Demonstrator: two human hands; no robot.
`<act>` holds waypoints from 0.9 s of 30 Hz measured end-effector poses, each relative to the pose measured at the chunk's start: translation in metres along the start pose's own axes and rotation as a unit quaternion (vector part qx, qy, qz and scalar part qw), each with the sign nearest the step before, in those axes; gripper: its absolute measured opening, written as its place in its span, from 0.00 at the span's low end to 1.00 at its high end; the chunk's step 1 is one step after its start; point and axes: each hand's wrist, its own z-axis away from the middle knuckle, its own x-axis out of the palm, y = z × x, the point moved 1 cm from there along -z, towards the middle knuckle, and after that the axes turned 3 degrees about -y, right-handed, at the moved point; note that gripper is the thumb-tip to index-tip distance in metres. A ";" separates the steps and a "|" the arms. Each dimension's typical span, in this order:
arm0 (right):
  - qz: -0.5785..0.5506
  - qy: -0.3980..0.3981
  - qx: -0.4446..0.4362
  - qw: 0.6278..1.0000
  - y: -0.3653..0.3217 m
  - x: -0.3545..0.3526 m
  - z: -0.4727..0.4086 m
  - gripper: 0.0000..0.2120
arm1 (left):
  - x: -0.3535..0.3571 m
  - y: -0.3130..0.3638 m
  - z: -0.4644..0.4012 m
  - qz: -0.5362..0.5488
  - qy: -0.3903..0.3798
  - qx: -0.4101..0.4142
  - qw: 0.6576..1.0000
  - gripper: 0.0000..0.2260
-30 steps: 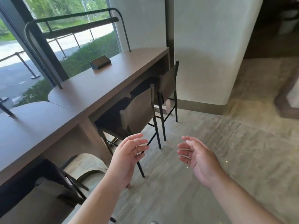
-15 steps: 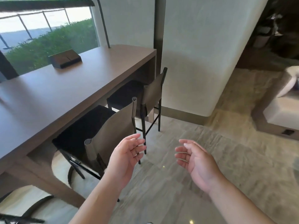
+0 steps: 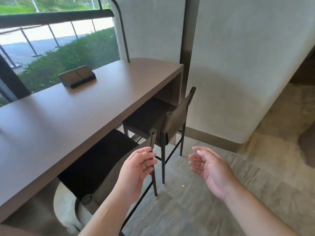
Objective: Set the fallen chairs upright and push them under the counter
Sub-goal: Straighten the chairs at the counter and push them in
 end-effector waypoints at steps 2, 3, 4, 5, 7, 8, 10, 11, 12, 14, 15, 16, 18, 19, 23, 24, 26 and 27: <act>0.001 -0.017 0.011 1.000 -0.001 -0.002 -0.028 0.09 | 0.001 -0.001 -0.020 -0.008 0.021 0.001 1.000 0.12; 0.003 -0.026 0.019 0.999 -0.001 -0.004 -0.043 0.09 | 0.003 -0.002 -0.030 -0.012 0.030 0.000 0.999 0.12; 0.006 -0.036 0.028 0.999 -0.003 -0.006 -0.059 0.09 | 0.006 -0.003 -0.041 -0.012 0.043 -0.001 0.999 0.12; 0.010 -0.045 0.038 0.998 -0.004 -0.007 -0.077 0.09 | 0.010 -0.003 -0.052 -0.011 0.056 -0.003 0.998 0.11; 0.014 -0.067 0.053 0.996 -0.010 -0.010 -0.114 0.09 | 0.018 -0.003 -0.076 -0.007 0.079 0.000 0.997 0.10; 0.015 -0.081 0.059 0.995 -0.014 -0.011 -0.133 0.09 | 0.023 -0.003 -0.087 -0.006 0.092 0.005 0.996 0.10; 0.026 -0.108 0.071 0.991 -0.023 -0.014 -0.173 0.09 | 0.035 -0.004 -0.112 -0.006 0.125 0.015 0.992 0.10; 0.037 -0.121 0.077 0.989 -0.029 -0.016 -0.193 0.10 | 0.042 -0.006 -0.124 -0.004 0.146 0.016 0.989 0.10; 0.050 -0.135 0.084 0.986 -0.035 -0.019 -0.213 0.10 | 0.050 -0.007 -0.137 -0.001 0.169 0.015 0.986 0.10; 0.073 -0.160 0.101 0.979 -0.049 -0.025 -0.247 0.10 | 0.069 -0.008 -0.159 0.004 0.210 0.007 0.978 0.10; 0.085 -0.173 0.106 0.976 -0.055 -0.029 -0.263 0.10 | 0.079 -0.007 -0.169 0.003 0.229 0.004 0.974 0.10; 0.098 -0.186 0.108 0.972 -0.061 -0.032 -0.278 0.10 | 0.087 -0.006 -0.179 0.000 0.247 0.005 0.969 0.09; 0.132 -0.222 0.110 0.960 -0.070 -0.038 -0.309 0.10 | 0.101 -0.004 -0.199 -0.013 0.287 0.013 0.958 0.09; 0.150 -0.237 0.111 0.953 -0.073 -0.039 -0.325 0.09 | 0.107 -0.004 -0.208 -0.020 0.305 0.017 0.952 0.08; 0.189 -0.271 0.140 0.933 -0.073 -0.033 -0.366 0.09 | 0.123 -0.008 -0.222 -0.047 0.335 0.022 0.941 0.08; 0.190 -0.282 0.148 0.929 -0.071 -0.030 -0.369 0.09 | 0.125 -0.009 -0.223 -0.055 0.338 0.025 0.939 0.09; 0.194 -0.306 0.162 0.918 -0.065 -0.025 -0.375 0.14 | 0.126 -0.010 -0.225 -0.060 0.355 0.030 0.933 0.10; 0.198 -0.314 0.167 0.914 -0.061 -0.023 -0.379 0.14 | 0.124 -0.011 -0.227 -0.057 0.367 0.029 0.928 0.10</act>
